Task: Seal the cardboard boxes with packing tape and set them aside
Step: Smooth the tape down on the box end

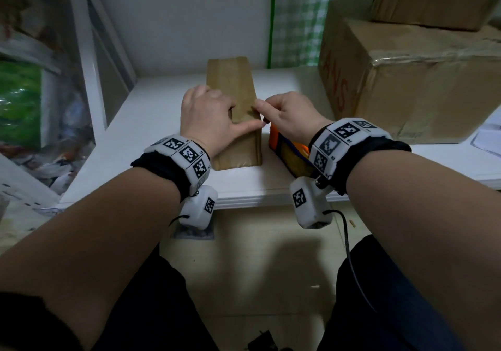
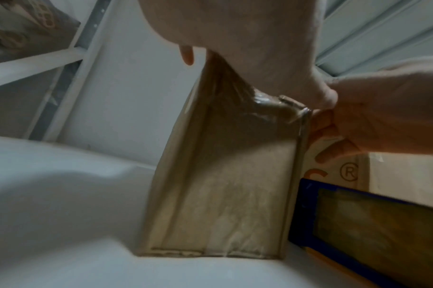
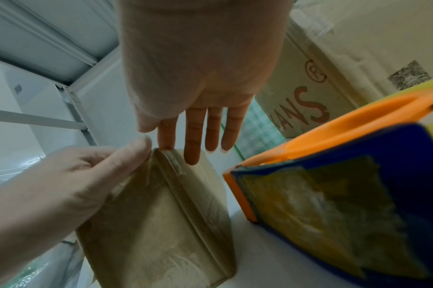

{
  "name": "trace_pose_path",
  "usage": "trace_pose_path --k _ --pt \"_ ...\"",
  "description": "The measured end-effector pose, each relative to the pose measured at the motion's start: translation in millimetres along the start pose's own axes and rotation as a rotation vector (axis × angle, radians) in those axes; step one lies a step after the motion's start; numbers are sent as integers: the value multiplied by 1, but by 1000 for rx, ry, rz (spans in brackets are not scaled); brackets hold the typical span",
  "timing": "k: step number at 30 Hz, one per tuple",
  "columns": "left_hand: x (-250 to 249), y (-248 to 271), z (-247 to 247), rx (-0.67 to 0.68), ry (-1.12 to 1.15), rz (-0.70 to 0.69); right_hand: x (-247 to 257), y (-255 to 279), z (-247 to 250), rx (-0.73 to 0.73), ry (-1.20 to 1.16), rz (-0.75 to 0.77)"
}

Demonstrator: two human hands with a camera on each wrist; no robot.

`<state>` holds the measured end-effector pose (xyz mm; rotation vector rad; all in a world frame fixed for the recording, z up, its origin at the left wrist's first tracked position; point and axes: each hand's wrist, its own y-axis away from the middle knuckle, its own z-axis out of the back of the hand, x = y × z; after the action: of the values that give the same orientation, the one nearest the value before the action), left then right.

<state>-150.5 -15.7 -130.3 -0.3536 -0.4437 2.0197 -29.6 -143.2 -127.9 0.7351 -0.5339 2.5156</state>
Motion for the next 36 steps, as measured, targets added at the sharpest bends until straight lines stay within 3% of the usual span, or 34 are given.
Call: trace_pose_path --k 7,19,23,27,36 --pt "-8 -3 -13 -59 25 94 -5 2 -2 -6 -77 -49" --pt "-3 7 -13 -12 -45 -45 4 5 8 88 -17 -80" --pt "22 0 -5 87 209 -66 5 9 7 89 15 -102" --pt "40 6 -11 35 438 -38 5 12 2 65 -12 -91" --pt "50 13 -19 87 429 -100 6 12 -5 4 -34 -74"
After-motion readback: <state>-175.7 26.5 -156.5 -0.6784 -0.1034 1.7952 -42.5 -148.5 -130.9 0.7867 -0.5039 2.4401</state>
